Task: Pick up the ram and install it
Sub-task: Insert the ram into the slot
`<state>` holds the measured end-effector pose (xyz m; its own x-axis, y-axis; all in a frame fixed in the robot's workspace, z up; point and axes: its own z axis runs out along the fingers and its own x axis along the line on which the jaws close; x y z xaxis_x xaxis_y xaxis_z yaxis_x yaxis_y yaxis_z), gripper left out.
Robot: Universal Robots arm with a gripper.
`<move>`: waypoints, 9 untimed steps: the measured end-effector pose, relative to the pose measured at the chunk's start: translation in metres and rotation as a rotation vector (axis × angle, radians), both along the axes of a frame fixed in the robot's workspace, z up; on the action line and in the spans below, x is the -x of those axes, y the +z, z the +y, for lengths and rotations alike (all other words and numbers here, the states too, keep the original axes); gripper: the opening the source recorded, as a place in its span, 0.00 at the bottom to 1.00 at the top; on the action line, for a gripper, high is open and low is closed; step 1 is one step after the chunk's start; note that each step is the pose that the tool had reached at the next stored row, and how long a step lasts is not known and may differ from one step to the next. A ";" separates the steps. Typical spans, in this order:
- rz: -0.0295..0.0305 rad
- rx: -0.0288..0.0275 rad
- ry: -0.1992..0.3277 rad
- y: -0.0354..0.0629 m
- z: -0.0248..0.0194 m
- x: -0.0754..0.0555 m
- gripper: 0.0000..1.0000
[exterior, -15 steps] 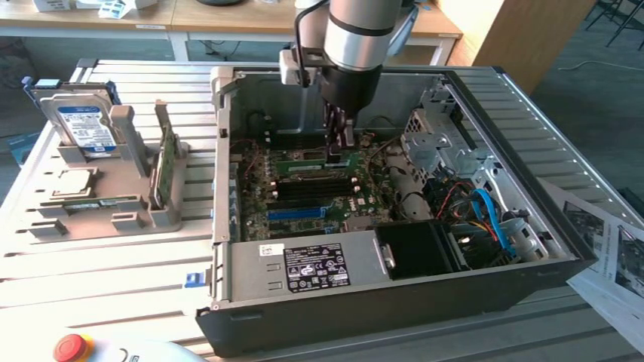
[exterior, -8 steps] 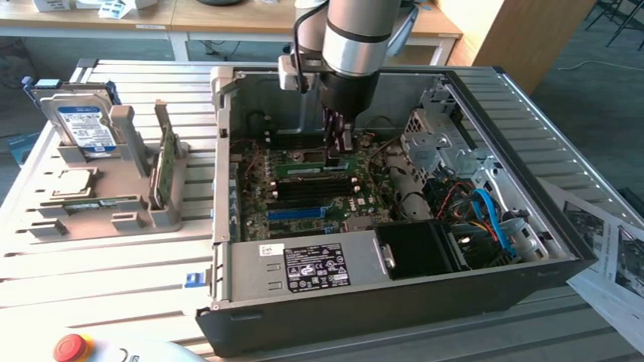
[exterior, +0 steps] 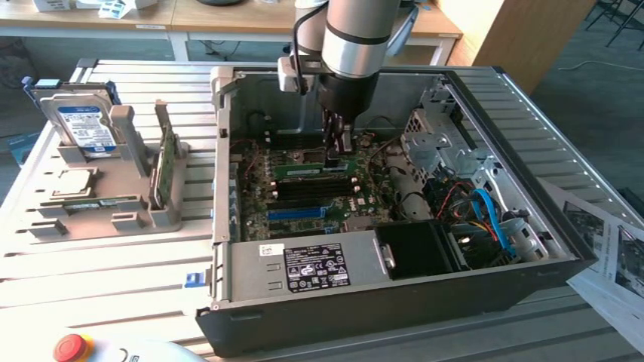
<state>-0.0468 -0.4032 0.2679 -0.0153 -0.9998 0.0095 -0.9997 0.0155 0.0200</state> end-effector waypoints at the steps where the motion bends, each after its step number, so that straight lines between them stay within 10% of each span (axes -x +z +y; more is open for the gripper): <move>1: 0.0000 0.0000 0.000 0.0000 0.0000 0.000 0.12; 9: 0.0000 0.0000 0.000 0.0000 -0.0009 -0.004 0.12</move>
